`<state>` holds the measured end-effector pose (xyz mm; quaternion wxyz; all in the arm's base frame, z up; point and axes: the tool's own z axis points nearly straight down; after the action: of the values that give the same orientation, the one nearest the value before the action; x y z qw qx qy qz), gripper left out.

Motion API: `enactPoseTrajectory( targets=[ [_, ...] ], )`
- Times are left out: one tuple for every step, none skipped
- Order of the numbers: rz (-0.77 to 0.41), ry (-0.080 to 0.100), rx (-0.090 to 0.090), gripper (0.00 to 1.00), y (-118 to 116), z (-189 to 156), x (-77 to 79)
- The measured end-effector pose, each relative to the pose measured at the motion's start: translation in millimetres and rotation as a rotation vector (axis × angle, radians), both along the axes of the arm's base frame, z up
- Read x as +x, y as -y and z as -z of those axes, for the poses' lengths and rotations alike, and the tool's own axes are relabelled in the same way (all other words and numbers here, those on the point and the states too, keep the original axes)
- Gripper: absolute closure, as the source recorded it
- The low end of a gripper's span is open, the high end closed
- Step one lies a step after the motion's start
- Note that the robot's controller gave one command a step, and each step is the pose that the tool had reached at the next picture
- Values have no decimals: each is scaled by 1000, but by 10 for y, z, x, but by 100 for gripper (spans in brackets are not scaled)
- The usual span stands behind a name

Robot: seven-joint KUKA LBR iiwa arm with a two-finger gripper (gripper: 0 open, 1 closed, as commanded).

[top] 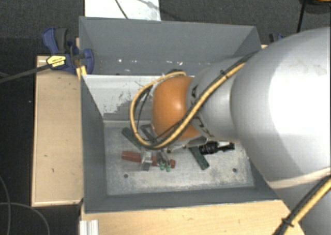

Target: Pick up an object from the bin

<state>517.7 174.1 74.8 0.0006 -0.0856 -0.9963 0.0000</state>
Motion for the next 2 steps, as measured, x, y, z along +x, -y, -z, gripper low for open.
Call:
enactPoseTrajectory(
  targets=[
    [0,-2,0,100,2,-142,-2],
    [-1,-4,-1,100,5,-301,-6]
  ],
)
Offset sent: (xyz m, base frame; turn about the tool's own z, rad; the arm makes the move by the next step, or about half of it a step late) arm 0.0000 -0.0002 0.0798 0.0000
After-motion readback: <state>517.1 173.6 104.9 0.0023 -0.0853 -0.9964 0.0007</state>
